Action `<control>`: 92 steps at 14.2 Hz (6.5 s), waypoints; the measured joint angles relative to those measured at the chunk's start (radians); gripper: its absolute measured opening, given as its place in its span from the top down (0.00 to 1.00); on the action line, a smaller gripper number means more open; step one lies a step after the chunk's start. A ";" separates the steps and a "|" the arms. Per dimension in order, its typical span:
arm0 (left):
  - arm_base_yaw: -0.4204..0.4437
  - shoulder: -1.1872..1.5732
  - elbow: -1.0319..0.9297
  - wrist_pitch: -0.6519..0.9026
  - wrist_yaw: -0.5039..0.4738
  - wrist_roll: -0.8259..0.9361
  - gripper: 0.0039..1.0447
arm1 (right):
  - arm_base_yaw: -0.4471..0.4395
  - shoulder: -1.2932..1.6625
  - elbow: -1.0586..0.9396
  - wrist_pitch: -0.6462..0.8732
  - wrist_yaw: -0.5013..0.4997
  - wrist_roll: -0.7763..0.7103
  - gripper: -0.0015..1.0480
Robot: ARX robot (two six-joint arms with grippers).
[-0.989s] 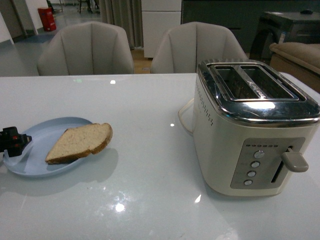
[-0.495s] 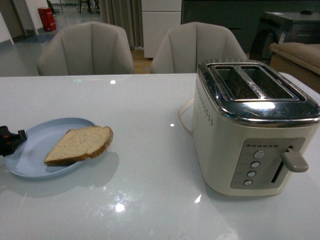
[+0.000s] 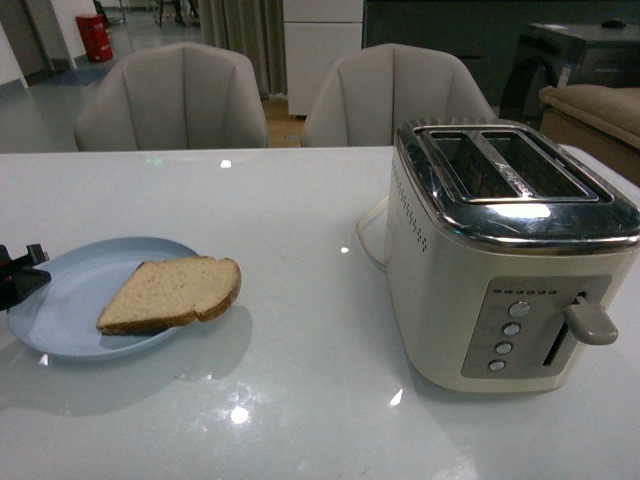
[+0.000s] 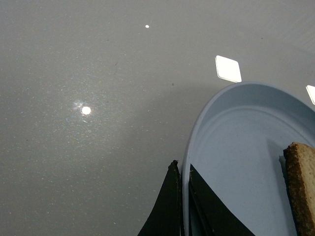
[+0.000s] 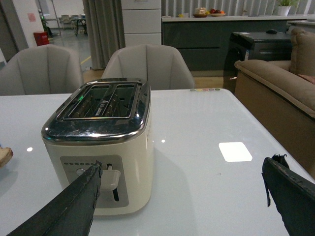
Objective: Left arm holds plate, right arm toasts bread
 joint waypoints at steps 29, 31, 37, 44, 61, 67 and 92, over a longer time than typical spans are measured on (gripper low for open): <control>-0.443 -0.938 -0.079 -0.781 -0.279 -0.247 0.98 | 0.000 0.000 0.000 0.000 0.000 0.000 0.06; -0.439 -0.936 -0.078 -0.771 -0.269 -0.247 0.98 | 0.000 0.000 0.000 0.000 0.000 0.000 0.06; -0.433 -0.936 -0.078 -0.755 -0.258 -0.246 0.98 | 0.000 0.000 0.000 0.000 0.000 0.000 0.06; -0.433 -0.936 -0.078 -0.755 -0.258 -0.246 0.98 | 0.000 0.000 0.000 0.000 0.000 0.000 0.06; -0.433 -0.937 -0.078 -0.755 -0.258 -0.246 0.98 | 0.212 0.869 0.639 0.297 0.359 -0.142 0.06; -0.433 -0.937 -0.078 -0.755 -0.258 -0.246 0.98 | 0.330 1.015 0.792 0.063 0.151 0.219 0.06; -0.433 -0.937 -0.078 -0.755 -0.257 -0.247 0.98 | 0.440 1.137 0.929 0.155 0.243 0.665 0.97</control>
